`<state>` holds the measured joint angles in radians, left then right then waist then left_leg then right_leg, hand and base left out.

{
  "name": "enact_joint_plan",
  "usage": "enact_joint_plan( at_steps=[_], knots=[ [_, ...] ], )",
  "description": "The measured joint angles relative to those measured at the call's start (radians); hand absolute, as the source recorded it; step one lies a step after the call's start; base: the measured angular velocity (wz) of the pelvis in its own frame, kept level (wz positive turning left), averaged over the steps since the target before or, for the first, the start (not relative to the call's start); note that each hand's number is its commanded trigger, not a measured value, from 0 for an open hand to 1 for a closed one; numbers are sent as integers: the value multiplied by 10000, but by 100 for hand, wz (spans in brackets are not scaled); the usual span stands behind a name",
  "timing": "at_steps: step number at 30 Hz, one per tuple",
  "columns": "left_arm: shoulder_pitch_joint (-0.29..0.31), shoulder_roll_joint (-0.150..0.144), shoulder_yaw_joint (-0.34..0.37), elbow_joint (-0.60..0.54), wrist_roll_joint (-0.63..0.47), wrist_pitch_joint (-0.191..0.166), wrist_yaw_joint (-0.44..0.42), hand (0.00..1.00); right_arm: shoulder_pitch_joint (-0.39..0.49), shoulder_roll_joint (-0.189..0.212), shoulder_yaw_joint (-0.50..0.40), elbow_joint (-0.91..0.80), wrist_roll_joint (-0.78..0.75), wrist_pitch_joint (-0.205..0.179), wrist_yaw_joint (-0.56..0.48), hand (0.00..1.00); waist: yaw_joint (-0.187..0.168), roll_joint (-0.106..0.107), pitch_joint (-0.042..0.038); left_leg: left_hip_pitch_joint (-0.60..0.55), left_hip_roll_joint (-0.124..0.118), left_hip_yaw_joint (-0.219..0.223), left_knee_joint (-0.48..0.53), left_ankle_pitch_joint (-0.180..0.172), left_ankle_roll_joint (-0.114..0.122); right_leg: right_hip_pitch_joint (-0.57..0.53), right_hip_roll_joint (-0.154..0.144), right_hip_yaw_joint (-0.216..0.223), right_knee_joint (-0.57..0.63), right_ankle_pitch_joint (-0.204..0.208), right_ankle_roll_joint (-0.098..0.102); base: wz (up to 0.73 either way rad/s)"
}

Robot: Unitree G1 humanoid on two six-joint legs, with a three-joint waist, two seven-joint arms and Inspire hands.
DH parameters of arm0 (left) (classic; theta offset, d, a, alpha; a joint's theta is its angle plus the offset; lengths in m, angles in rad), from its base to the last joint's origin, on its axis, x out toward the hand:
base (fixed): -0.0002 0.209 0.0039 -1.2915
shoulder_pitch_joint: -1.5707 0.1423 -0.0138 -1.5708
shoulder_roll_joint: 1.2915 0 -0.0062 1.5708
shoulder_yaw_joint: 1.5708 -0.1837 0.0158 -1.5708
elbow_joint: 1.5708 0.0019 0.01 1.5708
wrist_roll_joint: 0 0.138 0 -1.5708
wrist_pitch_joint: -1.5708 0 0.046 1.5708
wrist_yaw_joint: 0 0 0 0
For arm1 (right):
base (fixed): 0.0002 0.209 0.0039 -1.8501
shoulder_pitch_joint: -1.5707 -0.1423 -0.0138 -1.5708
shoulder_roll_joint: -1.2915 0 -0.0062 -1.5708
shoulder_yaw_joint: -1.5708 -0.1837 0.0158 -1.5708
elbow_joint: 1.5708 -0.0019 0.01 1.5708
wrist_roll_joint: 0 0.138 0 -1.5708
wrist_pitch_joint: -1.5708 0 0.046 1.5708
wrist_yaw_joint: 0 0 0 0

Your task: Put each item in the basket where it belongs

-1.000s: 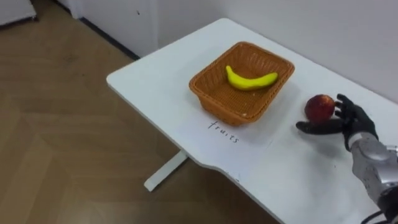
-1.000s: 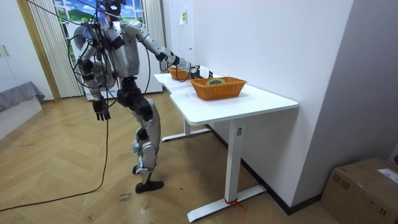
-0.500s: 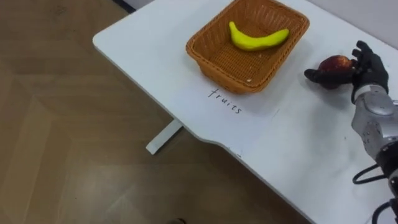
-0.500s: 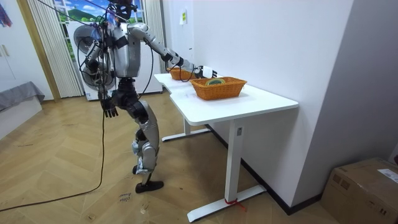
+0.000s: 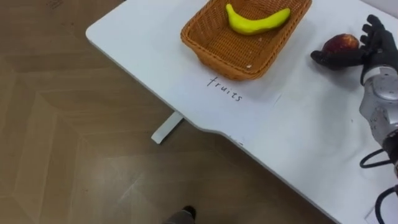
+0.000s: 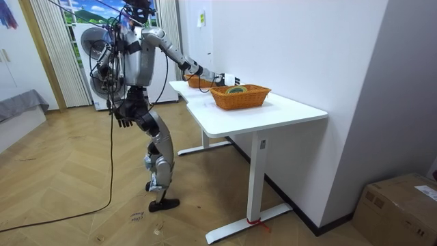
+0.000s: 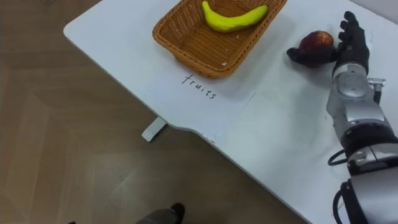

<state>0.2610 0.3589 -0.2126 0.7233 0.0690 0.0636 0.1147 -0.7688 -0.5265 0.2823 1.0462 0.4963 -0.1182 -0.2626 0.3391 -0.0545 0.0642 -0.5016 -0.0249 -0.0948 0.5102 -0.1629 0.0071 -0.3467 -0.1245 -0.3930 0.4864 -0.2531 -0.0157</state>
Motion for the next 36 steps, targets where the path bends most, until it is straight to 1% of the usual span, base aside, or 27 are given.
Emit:
enact_joint_plan(
  at_steps=[1, 5, 6, 7, 9, 10, 11, 12, 13, 18, 22, 26, 30, 36],
  knots=[
    [-13, -28, 0, -10, 2, 3, 94, 0, -91, 0, 84, -2, -51, -17, -49, 0, 9, -1, -1, -3, 27, 96, -44, 7, 4, -67, 2, 84, 6, 5, -6, -16],
    [-225, -84, 4, -39, 1, 11, 139, 0, -185, -3, 92, 10, -305, -21, -125, 0, -15, 3, -10, 2, 58, 181, -113, 34, 4, -121, -8, 122, 16, 6, -18, -5],
    [-293, -133, 4, -38, -1, 10, 152, 0, -194, -3, 93, 11, -413, -22, -94, 0, -16, 3, -10, 4, 115, 235, -116, 34, 4, -143, -40, 118, 45, 11, -28, -7],
    [-332, -200, 3, -39, -1, 9, 210, 0, -200, -3, 93, 11, -463, -22, -50, 0, -17, 1, -11, 5, 115, 281, -126, 34, 3, -182, -109, 108, 112, 3, -47, -9],
    [-354, -302, 3, -38, -1, 7, 307, 0, -214, -1, 93, 11, -573, -23, 3, 0, -11, 12, -17, 28, 115, 340, -151, 34, 4, -207, -124, 106, 157, -7, -60, -7],
    [-355, -324, 3, -22, -1, 7, 308, 0, -219, -1, 93, 11, -701, -4, 54, 13, -6, 13, -17, 44, 117, 359, -168, 34, 3, -205, -124, 113, 157, -12, -68, -3],
    [-359, -340, -3, 26, -1, 10, 307, 0, -231, 1, 93, 12, -763, 14, 66, 52, -5, 13, -17, 49, 119, 362, -172, 35, 1, -210, -137, 113, 171, -20, -81, 0],
    [-358, -346, -4, 43, -1, 19, 306, 0, -237, 1, 93, 12, -796, 24, 70, 84, -7, 13, -17, 50, 119, 363, -175, 35, 0, -213, -144, 124, 180, -27, -87, 0],
    [-358, -353, -12, 71, -1, 35, 305, 0, -241, 1, 94, 22, -867, 38, 94, 100, -7, 13, -17, 57, 119, 363, -178, 36, -1, -219, -150, 158, 208, -44, -91, 0],
    [-471, -422, -19, 394, -2, 47, 293, 0, -241, -2, 101, 45, -1902, 56, 110, 100, 14, 18, -14, 60, 129, 388, -180, 34, -7, -219, -133, 170, 191, -53, -99, 0],
    [-499, -452, -67, 435, -25, 52, 293, 0, -244, -206, 92, 96, -2325, 67, -80, 100, 41, 17, -14, 55, 133, 395, -226, 34, -7, -228, -130, 174, 151, -50, -97, 0],
    [-646, -489, -171, 421, -11, 38, 266, 0, -257, -309, 98, 114, -2391, 27, -104, 100, 35, 13, -13, 65, 133, 396, -272, 32, -11, -233, -130, 173, 143, -60, -102, 0],
    [-782, -500, -280, 419, -6, 15, 197, 0, -282, -324, 88, 116, -2400, -28, -80, 100, 21, -1, -8, 67, 137, 403, -280, 21, -27, -237, -128, 175, 138, -77, -112, 0],
    [-811, -522, -279, 433, -8, 5, 52, 0, -301, -321, 91, 202, -2552, 37, -56, 100, 30, -26, 5, 75, 176, 407, -282, 20, -28, -234, -129, 180, 136, -76, -112, 0]
  ],
)
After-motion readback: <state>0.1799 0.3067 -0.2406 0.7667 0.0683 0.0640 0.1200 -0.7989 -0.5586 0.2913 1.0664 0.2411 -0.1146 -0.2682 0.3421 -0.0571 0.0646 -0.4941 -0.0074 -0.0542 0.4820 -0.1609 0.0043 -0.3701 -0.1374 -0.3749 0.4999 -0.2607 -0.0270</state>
